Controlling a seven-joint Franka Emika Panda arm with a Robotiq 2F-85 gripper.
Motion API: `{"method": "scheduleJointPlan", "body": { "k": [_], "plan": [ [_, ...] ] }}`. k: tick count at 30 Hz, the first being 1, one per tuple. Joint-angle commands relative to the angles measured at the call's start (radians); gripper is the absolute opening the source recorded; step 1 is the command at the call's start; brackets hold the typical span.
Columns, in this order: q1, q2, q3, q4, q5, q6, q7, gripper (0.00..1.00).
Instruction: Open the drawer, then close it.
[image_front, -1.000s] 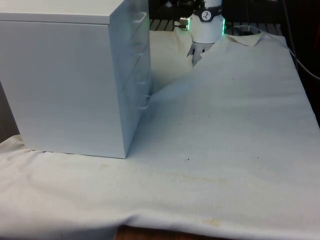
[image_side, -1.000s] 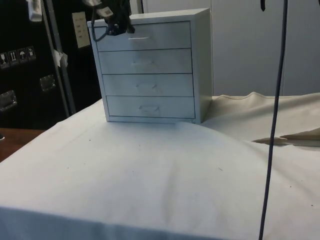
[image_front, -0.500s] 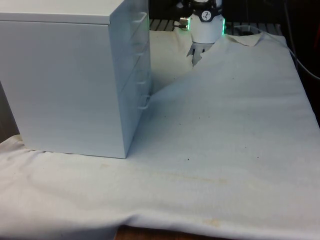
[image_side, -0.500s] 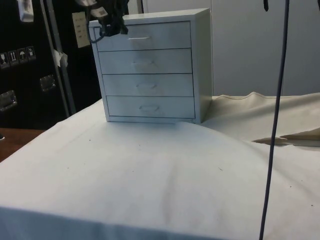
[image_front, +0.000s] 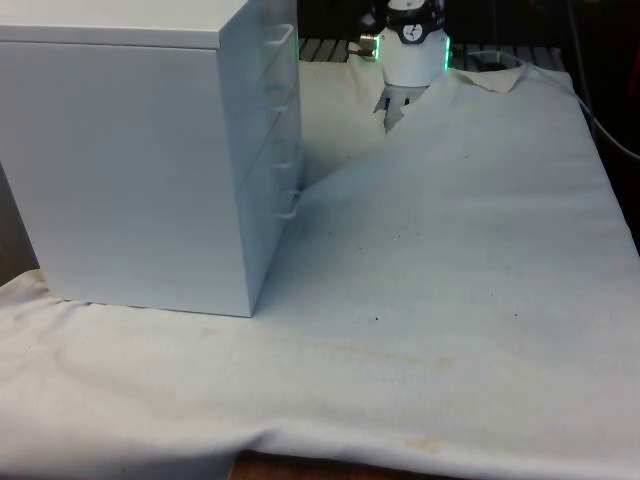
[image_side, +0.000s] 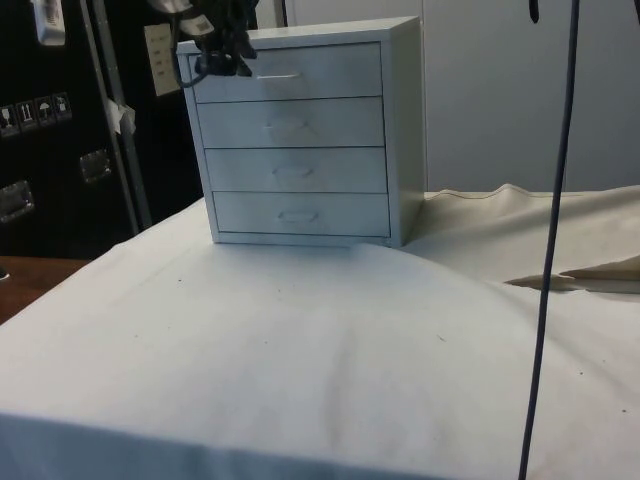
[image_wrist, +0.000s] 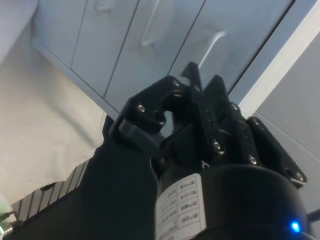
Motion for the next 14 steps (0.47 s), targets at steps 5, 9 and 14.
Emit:
{"method": "scheduleJointPlan", "body": {
  "k": [5,9,14],
  "plan": [
    [0.000,-0.001,0.000,-0.001,0.000,0.001,-0.002,0.47],
    [0.000,-0.001,0.000,-0.001,0.000,0.001,-0.001,0.70],
    [0.000,0.000,0.000,0.000,0.000,0.000,0.000,0.96]
  ]
}}
